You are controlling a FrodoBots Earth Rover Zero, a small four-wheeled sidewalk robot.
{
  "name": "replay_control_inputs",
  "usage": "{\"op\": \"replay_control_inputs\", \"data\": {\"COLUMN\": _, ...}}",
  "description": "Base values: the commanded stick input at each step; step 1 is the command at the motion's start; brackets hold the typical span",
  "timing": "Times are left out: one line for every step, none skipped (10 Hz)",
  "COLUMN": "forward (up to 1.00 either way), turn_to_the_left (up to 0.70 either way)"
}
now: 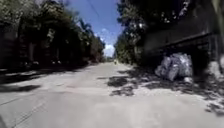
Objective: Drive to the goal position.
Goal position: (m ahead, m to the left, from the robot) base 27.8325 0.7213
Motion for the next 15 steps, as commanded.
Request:
{"op": "replay_control_inputs", "data": {"forward": 1.00, "turn_to_the_left": -0.22}}
{"op": "replay_control_inputs", "data": {"forward": 1.00, "turn_to_the_left": -0.33}}
{"op": "replay_control_inputs", "data": {"forward": 1.00, "turn_to_the_left": -0.35}}
{"op": "replay_control_inputs", "data": {"forward": 1.00, "turn_to_the_left": 0.00}}
{"op": "replay_control_inputs", "data": {"forward": 1.00, "turn_to_the_left": 0.00}}
{"op": "replay_control_inputs", "data": {"forward": 1.00, "turn_to_the_left": 0.00}}
{"op": "replay_control_inputs", "data": {"forward": 1.00, "turn_to_the_left": 0.00}}
{"op": "replay_control_inputs", "data": {"forward": 1.00, "turn_to_the_left": 0.00}}
{"op": "replay_control_inputs", "data": {"forward": 1.00, "turn_to_the_left": 0.00}}
{"op": "replay_control_inputs", "data": {"forward": 1.00, "turn_to_the_left": 0.00}}
{"op": "replay_control_inputs", "data": {"forward": 1.00, "turn_to_the_left": 0.00}}
{"op": "replay_control_inputs", "data": {"forward": 1.00, "turn_to_the_left": 0.01}}
{"op": "replay_control_inputs", "data": {"forward": 1.00, "turn_to_the_left": 0.04}}
{"op": "replay_control_inputs", "data": {"forward": 1.00, "turn_to_the_left": 0.06}}
{"op": "replay_control_inputs", "data": {"forward": 1.00, "turn_to_the_left": 0.06}}
